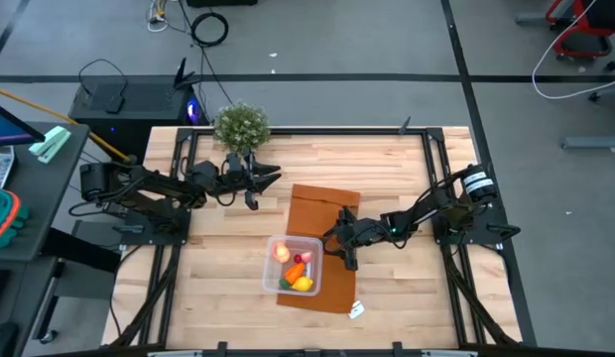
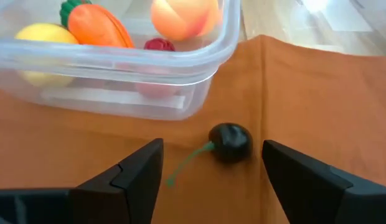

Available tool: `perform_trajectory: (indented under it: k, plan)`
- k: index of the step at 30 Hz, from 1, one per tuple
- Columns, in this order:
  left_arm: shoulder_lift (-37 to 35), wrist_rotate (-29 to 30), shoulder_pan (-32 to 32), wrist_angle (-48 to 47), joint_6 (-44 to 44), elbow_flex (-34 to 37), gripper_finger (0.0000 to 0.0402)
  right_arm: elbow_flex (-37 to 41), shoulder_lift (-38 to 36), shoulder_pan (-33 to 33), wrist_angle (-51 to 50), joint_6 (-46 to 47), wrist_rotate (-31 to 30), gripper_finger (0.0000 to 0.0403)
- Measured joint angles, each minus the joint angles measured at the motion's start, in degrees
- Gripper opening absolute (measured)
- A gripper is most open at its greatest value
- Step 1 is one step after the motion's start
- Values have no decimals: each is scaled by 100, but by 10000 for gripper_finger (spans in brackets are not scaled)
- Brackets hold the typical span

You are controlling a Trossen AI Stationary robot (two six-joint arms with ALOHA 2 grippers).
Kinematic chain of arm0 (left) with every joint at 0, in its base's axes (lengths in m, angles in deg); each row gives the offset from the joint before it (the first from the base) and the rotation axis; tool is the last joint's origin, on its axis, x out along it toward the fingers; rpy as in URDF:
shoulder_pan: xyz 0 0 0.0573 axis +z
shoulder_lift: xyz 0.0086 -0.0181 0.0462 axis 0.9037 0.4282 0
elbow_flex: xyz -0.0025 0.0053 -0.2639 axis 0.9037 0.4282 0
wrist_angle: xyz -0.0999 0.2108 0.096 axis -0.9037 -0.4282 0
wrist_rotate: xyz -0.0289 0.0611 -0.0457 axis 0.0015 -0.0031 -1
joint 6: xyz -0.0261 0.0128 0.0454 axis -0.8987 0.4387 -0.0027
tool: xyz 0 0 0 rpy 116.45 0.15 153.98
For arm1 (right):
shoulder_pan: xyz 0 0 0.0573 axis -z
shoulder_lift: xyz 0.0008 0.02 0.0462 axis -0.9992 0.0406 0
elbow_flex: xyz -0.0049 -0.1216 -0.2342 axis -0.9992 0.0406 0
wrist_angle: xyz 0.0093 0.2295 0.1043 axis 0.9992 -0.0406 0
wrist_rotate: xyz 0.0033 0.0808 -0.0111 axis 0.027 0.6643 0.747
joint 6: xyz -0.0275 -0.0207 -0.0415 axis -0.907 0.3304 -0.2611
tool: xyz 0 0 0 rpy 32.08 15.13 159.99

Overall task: Pick and placing Produce into tupperware
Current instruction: Put the black cherry into the transparent bin

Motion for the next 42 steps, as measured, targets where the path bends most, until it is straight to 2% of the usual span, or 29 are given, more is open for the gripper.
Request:
perform_trajectory:
  k: [18,42]
  plan:
    - [0,0,2,0,2,0,112,-355,349,-22,-27,-187,-10,217]
    - [0,0,2,-9,0,0,111,-355,338,-22,-138,-155,-17,131]
